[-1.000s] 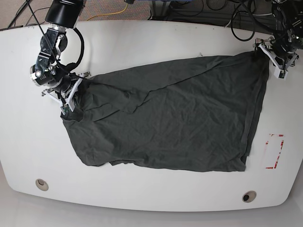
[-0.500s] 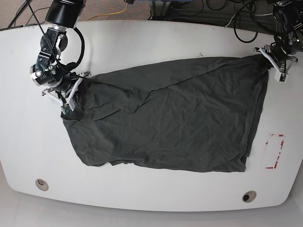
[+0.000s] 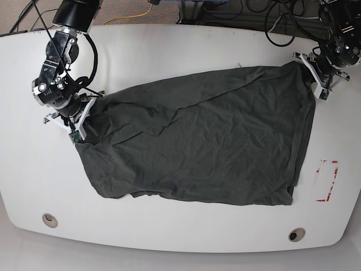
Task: Layout the t-shirt on the table in an organized manner, then fold the t-shirt properly
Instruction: 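Lift the shirt edge with both grippers and pull it toward the robot, then swing the held shirt up and lay it back down with both grippers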
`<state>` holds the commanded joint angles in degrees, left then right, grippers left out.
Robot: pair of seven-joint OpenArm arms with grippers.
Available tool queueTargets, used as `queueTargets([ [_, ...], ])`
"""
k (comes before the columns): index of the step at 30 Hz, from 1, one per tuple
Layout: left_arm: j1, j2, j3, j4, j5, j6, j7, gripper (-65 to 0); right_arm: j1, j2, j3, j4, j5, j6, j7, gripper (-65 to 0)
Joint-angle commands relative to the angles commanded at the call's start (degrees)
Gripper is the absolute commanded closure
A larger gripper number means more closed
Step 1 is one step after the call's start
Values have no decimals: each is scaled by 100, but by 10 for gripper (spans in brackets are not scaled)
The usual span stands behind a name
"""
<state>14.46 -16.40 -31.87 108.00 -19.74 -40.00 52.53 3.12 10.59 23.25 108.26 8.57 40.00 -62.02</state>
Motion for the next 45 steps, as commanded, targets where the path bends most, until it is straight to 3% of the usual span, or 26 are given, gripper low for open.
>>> queueTargets([
  [6,-967,-325,53,141,0,0,9,-4,686,-9,0,352,0,0,-598,0],
  [12,-2057,-413,44,141,9,0,26,-6,1240,123,0,343,-9,0,-721,0],
  [15,-2787,-527,132,132,9,0,352,-7,1662,176,0,325,-9,0,-914,0],
  [21,-3868,-519,431,132,9,0,712,-8,2277,413,-9,316,0,0,-1073,0],
  [35,-5969,-492,1240,-607,369,57,712,-10,4132,853,-26,-765,0,0,-1231,0],
  [41,-6708,-492,1292,-976,352,57,712,-10,4818,1143,-554,-1099,-9,0,-1213,0],
  [45,-7156,-492,1327,-1160,352,57,712,-10,5187,1178,-607,-1152,-9,0,-1213,0],
])
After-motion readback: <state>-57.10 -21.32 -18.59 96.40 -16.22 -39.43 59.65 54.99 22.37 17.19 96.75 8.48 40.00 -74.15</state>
